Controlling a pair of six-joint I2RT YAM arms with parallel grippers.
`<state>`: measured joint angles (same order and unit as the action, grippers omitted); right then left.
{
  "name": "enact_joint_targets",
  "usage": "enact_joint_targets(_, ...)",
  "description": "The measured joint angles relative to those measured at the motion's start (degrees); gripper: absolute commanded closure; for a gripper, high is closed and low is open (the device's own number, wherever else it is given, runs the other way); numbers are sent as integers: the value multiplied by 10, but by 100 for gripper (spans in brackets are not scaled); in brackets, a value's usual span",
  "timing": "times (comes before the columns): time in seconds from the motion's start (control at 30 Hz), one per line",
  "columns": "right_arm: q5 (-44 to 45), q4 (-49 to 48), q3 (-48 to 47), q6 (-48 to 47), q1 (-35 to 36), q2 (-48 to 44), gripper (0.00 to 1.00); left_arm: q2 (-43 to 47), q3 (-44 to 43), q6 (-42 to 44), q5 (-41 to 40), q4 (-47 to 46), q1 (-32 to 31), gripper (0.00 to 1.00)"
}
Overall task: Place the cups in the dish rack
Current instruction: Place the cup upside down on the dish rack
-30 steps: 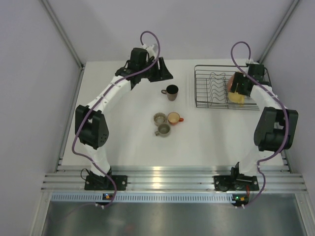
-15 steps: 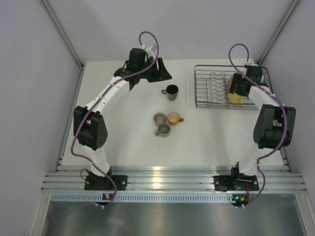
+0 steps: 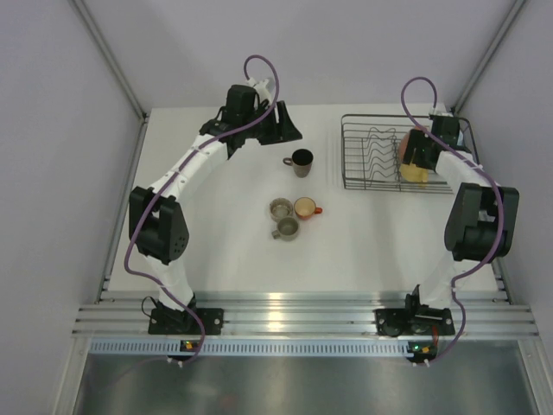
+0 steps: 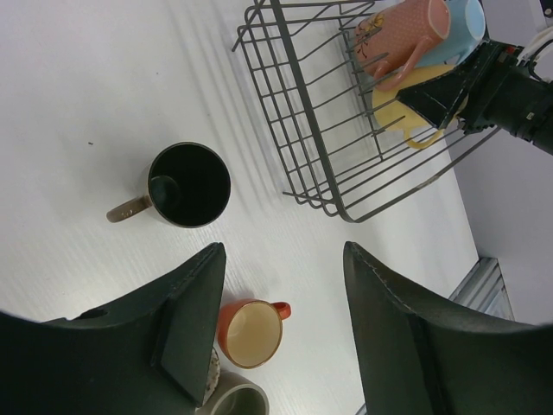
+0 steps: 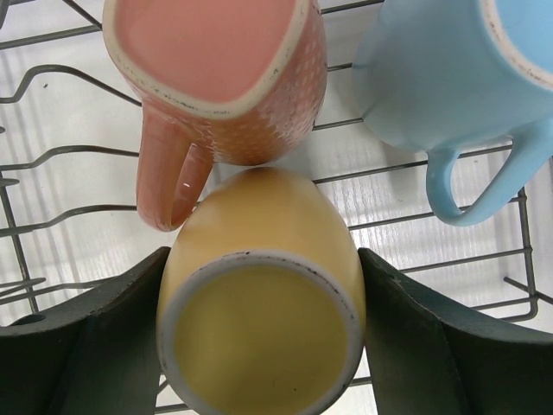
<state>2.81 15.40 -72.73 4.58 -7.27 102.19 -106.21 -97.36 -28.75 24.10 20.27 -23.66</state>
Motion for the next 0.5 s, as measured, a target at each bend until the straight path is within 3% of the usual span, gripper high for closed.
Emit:
enact_joint_targets(0.1, 1, 0, 0, 0, 0, 0, 24, 2, 1, 0, 0, 0, 0, 37)
enact_joint_targets(0.17, 2, 0, 0, 0, 0, 0, 20, 6, 2, 0, 0, 2, 0, 37)
enact_joint_targets(0.3, 2, 1, 0, 0, 0, 0, 3, 17, 3, 0, 0, 3, 0, 37)
enact_joint_targets(0.5, 2, 3, 0, -6, 0, -1, 1, 26, 4, 1, 0, 3, 0, 37)
